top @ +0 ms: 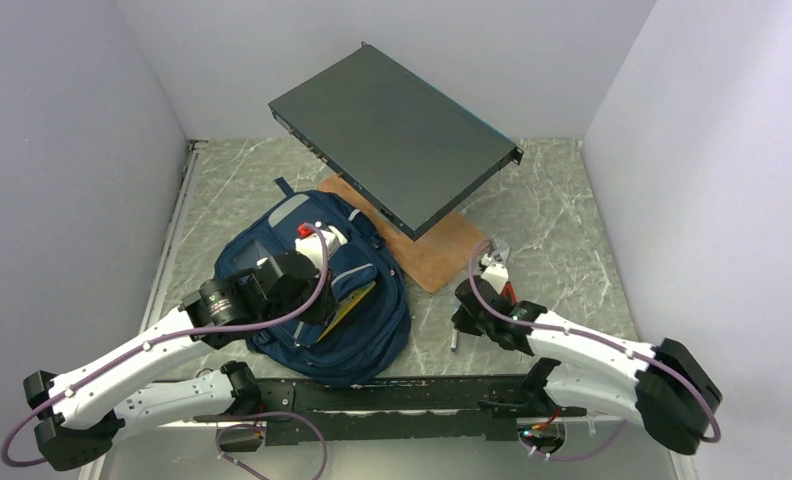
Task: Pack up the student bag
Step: Pick up the stationery from the center of the board, then place the stationery in the student bag.
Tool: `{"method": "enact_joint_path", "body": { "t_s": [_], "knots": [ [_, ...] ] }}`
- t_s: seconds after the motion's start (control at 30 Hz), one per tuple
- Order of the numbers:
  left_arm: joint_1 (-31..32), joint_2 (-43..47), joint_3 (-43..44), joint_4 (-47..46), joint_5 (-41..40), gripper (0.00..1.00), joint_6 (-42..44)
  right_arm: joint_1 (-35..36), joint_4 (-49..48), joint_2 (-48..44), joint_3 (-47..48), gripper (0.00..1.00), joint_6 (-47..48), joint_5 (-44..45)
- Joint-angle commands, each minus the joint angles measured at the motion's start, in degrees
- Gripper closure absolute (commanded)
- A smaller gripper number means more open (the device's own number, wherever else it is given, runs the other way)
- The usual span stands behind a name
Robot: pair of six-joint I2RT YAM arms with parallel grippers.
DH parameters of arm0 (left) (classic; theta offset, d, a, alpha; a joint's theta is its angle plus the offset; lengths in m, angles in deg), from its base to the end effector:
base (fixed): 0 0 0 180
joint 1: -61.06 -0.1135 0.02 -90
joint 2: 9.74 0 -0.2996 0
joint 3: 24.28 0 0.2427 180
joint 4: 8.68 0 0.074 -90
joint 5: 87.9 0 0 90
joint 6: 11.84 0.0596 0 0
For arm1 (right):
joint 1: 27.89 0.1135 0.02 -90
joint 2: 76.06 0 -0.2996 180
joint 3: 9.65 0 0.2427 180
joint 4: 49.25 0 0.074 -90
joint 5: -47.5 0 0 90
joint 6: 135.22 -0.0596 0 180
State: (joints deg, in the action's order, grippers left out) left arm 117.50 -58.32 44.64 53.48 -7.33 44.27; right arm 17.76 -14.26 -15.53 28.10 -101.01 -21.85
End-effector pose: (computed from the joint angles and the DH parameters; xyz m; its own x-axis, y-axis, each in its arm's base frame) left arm 0.0901 -0.1182 0.3340 -0.7267 0.1004 -0.6796 0.4208 0.8470 -0.3249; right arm 0.1308 0.1037 0.1706 -0.7771 0.3121 -0.5466 0.1867 0.9436 0.2733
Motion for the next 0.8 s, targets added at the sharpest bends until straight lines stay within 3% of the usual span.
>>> {"method": "enact_joint_path", "body": {
  "t_s": [0.0, 0.1, 0.17, 0.3, 0.4, 0.53, 0.77],
  "knots": [
    [0.6, 1.7, 2.8, -4.7, 2.1, 1.00, -2.7, 4.8, -15.5, -12.3, -3.5, 1.00, 3.0, -12.3],
    [0.6, 2.9, 1.3, -6.2, 2.2, 1.00, -3.0, 10.8, -33.2, -20.3, -9.7, 1.00, -0.5, -15.0],
    [0.6, 3.0, 1.1, -6.6, 2.7, 1.00, -3.4, 12.2, -43.7, -20.3, -12.5, 1.00, -5.3, -16.3],
    [0.6, 1.9, 2.1, -6.4, 3.6, 1.00, -3.1, 13.6, -55.3, -9.7, -8.7, 1.00, -8.8, -22.6],
    [0.6, 1.7, 2.4, -5.9, 3.3, 1.00, -3.3, 16.7, -66.4, -1.1, -7.5, 1.00, -10.9, -20.9],
    [0.6, 2.1, 2.2, -6.6, 4.3, 1.00, -3.4, 20.4, -71.7, 8.3, -2.6, 1.00, -10.5, -18.1],
    [0.6, 1.7, 2.1, -6.6, 5.3, 1.00, -3.9, 24.8, -72.7, 15.3, 2.8, 1.00, -9.7, -4.7]
  ]
}}
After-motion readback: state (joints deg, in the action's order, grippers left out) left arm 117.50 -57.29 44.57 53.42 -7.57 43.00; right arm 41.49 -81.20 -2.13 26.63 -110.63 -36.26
